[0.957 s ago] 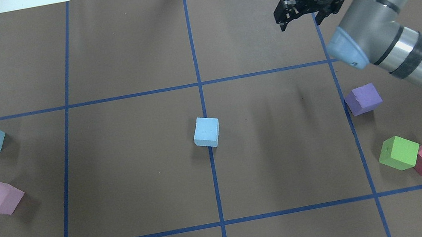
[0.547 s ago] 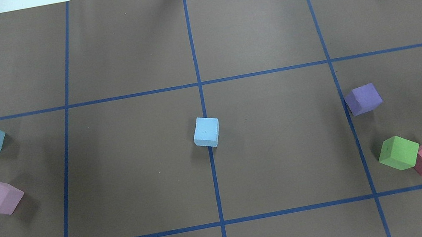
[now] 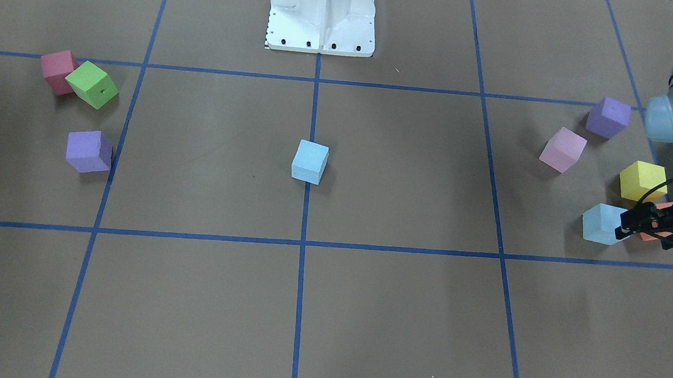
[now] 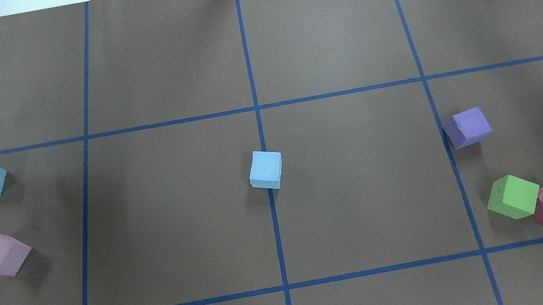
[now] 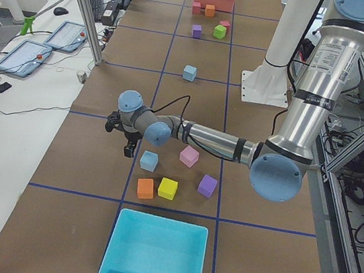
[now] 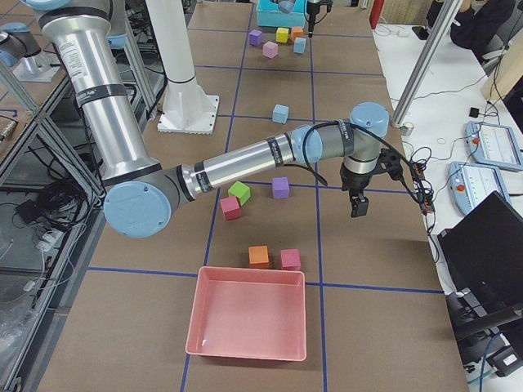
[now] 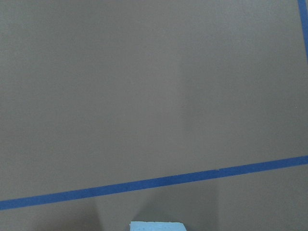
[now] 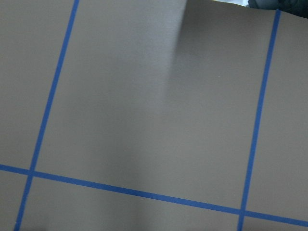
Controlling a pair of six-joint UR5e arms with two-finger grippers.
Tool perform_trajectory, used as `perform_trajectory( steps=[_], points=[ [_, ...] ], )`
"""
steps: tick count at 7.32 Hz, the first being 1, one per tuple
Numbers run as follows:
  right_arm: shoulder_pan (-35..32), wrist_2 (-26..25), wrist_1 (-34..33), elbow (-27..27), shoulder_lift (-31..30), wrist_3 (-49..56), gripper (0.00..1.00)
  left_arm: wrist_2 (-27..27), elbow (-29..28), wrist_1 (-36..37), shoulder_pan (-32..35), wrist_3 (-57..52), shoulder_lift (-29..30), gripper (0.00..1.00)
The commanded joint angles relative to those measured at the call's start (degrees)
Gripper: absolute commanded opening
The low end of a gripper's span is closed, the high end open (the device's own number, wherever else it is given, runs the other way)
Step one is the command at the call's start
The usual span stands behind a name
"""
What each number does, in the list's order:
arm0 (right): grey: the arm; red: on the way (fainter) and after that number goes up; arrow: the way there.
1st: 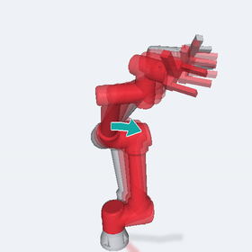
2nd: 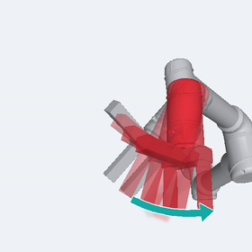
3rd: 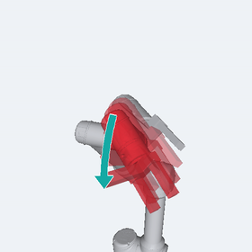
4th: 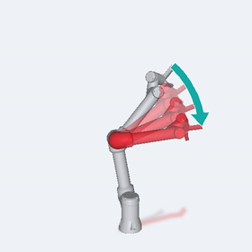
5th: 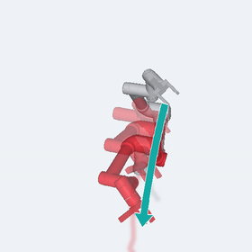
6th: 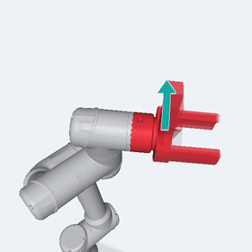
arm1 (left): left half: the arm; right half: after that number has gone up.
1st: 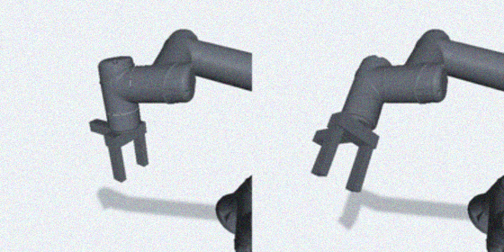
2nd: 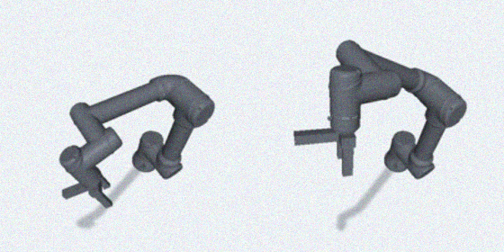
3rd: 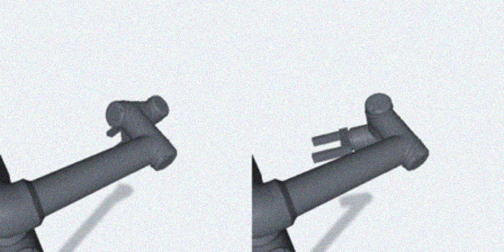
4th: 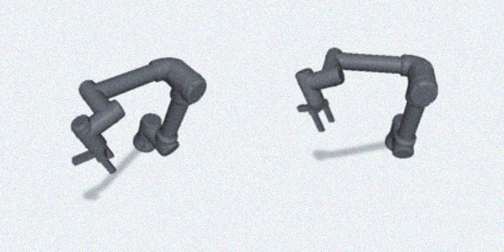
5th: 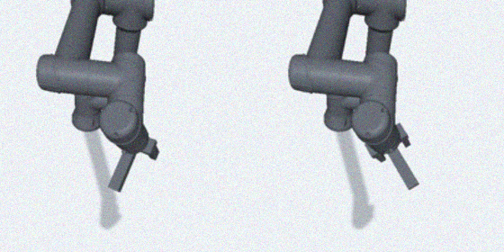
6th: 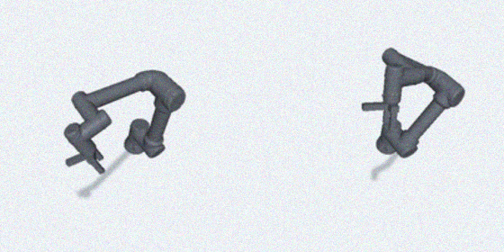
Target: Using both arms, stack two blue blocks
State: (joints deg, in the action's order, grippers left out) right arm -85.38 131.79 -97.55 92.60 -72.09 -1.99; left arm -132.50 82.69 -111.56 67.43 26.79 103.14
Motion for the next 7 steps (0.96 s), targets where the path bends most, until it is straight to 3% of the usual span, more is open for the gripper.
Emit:
perform_trajectory(
  steps=[1,7],
  points=[
    [-1.45,-0.04,0.17,-0.31,-1.39,1.72,1.00,0.14,-0.78,-0.24,-1.07,0.20,-0.04,0.98],
    [-2.86,0.05,0.08,-0.05,-2.18,1.98,1.00,2.16,-0.16,-3.31,-3.09,2.47,-3.56,0.98]
  ],
)
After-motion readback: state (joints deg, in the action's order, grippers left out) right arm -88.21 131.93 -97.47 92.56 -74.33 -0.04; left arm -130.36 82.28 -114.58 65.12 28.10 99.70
